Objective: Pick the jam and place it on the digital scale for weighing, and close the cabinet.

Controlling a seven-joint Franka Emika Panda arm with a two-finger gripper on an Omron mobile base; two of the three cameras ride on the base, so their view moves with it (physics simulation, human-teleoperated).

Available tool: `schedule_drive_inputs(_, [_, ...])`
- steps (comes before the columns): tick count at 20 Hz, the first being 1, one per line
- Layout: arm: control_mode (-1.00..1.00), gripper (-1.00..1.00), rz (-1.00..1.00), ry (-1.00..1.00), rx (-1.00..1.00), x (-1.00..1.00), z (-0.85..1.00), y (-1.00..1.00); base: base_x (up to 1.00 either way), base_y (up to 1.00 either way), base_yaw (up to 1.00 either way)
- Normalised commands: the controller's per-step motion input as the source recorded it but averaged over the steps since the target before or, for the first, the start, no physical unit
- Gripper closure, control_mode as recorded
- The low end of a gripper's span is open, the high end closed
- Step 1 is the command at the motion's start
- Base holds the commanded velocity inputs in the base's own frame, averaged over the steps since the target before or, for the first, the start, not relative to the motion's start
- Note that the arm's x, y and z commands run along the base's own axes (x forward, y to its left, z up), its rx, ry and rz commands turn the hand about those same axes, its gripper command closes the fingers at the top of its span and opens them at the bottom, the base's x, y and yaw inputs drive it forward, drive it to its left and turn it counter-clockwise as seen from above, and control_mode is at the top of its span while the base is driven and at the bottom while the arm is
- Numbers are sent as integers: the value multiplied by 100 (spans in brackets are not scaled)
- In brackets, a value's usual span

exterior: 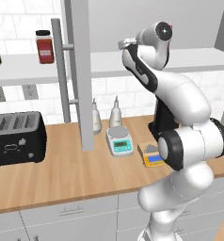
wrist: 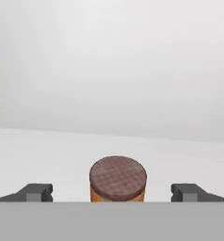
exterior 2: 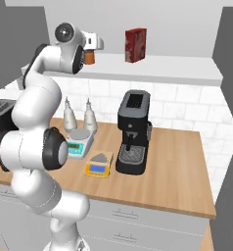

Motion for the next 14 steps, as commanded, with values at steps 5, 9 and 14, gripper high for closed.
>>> schedule_drive_inputs(5, [-100,-100,0,0,0,25,-26,6,0,0,0])
schedule_drive_inputs(9, [-100,-100,0,0,0,33,-17,2,0,0,0])
schedule_drive_inputs(14, [-100,-100,0,1,0,28,-16,0,0,0,0])
